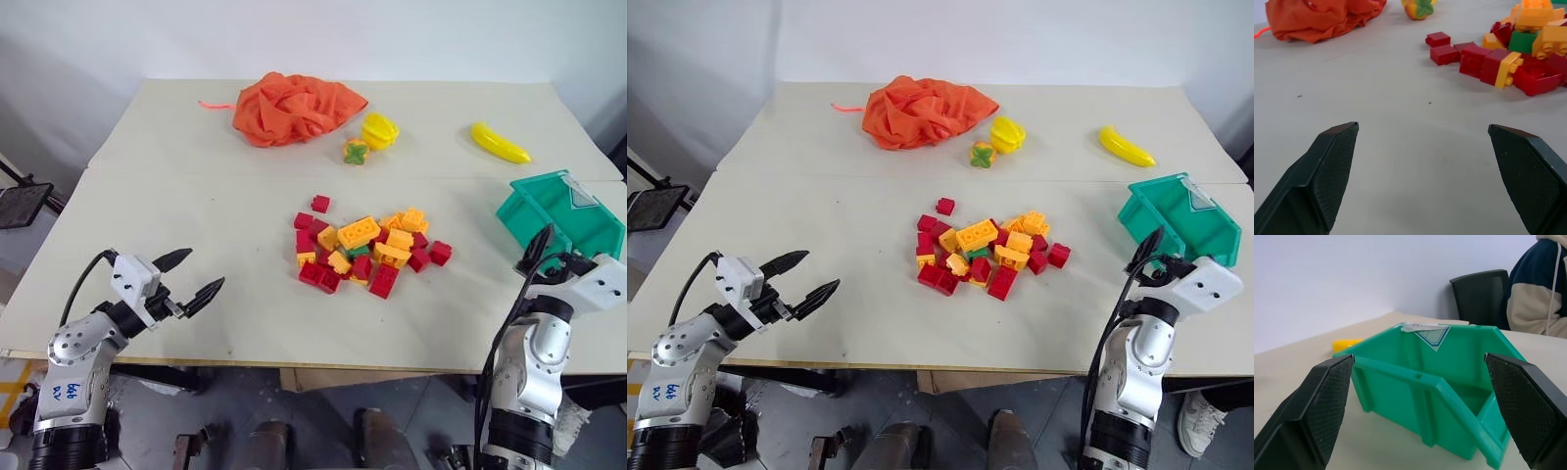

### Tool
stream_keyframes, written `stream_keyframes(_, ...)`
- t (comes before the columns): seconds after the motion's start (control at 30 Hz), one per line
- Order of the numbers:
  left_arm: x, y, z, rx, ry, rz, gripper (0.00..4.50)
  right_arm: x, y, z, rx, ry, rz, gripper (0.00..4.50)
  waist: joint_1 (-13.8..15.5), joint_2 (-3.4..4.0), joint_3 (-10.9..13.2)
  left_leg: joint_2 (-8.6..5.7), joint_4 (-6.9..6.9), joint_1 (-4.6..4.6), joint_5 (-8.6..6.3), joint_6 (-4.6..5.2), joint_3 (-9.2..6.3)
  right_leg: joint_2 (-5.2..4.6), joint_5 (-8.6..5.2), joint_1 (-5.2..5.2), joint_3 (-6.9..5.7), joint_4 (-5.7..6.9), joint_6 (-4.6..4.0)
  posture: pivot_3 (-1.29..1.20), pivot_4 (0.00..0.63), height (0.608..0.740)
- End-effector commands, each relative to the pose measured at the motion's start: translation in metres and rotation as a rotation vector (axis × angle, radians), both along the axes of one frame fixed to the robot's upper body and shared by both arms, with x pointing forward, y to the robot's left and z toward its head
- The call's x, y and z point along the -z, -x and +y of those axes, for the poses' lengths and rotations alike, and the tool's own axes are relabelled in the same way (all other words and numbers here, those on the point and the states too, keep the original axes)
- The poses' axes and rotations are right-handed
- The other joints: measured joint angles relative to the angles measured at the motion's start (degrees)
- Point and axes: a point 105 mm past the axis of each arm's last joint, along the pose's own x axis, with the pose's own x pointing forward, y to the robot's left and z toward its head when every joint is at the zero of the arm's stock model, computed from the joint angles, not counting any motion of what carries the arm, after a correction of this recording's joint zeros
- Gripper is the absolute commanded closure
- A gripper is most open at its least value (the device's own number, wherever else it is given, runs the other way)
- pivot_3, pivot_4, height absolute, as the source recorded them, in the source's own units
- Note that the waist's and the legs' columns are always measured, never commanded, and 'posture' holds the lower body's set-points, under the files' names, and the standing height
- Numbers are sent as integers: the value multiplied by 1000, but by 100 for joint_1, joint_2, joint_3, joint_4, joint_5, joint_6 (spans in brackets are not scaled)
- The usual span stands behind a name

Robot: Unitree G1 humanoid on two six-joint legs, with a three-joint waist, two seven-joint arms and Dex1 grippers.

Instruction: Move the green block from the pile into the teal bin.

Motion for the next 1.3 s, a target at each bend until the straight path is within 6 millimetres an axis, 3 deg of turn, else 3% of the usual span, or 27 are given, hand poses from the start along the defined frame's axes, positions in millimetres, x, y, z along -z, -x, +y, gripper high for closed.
stream_keyframes(0.03, -9, 4, -4, 23, 2, -42, 0, -9, 4, -4, -14, 46, -35, 34, -15, 0, 0, 0, 0, 0, 0, 0, 0, 0, 0, 0, 0, 0, 0, 0, 150, 740)
stream_keyframes(0.13, -15, 4, -9, 43, 49, -52, 0, -11, 1, 1, -111, 79, -45, 34, -37, 0, 0, 1, -1, 0, 0, 0, 0, 0, 0, 0, 0, 0, 0, 0, 150, 740)
stream_keyframes(0.2, -20, 5, -16, 101, 39, -67, 0, -21, -4, 29, -468, 69, -93, 34, -36, 0, 0, 1, -1, -1, 0, 0, 0, 0, 0, 1, 0, -3, 0, 0, 150, 740)
stream_keyframes(0.27, -21, 7, -22, 159, 13, -67, 0, -29, -1, 57, -740, 181, -93, 34, -41, 2, 2, 5, -2, 0, -1, 2, -1, 2, 0, 7, -3, -10, 0, 0, 150, 740)
stream_keyframes(0.3, -20, 10, -28, 209, 17, -34, 0, -22, 3, 69, -874, 270, -15, 209, -42, 2, 2, 6, -1, -1, -2, 4, 0, 3, 0, 9, -3, -12, 0, 0, 150, 740)
stream_keyframes(0.33, -18, 13, -35, 269, -9, -13, 0, -13, 9, 77, -986, 399, 80, 428, -38, 2, 1, 6, 0, 0, -4, 6, 3, 2, 0, 11, -2, -14, 0, 0, 150, 740)
stream_keyframes(0.4, -11, 19, -44, 369, -57, 39, 0, 2, 21, 82, -1157, 495, 201, 943, -21, 2, 2, 6, 1, 3, -7, 12, 1, 3, 0, 17, -5, -20, 0, 0, 150, 740)
stream_keyframes(0.63, -7, 12, -70, 531, -128, -2, 0, 15, 34, 68, -1349, 634, 370, 3239, 89, 1, 2, 6, 8, 4, -8, 14, 7, 0, 2, 25, -7, -59, 3, 0, 150, 740)
stream_keyframes(0.77, -11, 4, -76, 543, -91, -27, 0, 14, 29, 87, -1445, 700, 371, 4459, 83, 0, 3, 7, 8, 3, -8, 13, 7, 0, 2, 24, -8, -62, 4, 0, 150, 740)
stream_keyframes(0.97, -19, -9, -74, 479, -37, -59, 0, 12, 11, 137, -1548, 725, 369, 4459, 96, 0, 3, 13, 12, 1, -8, 8, 7, 1, 2, 18, -12, -56, 4, 0, 150, 740)
stream_keyframes(1.23, -20, -21, -46, 319, 10, -55, 0, -3, -26, 212, -1677, 691, 337, 4459, 82, -1, 4, 11, 15, -4, -8, 6, 3, -1, 3, 10, -17, -52, 4, 0, 150, 740)
stream_keyframes(1.3, -19, -21, -43, 310, 1, -55, 0, 4, -40, 224, -1642, 815, 393, 4459, 79, -2, 4, 10, 14, -5, -8, 5, 1, -1, 3, 9, -20, -52, 4, 0, 150, 740)
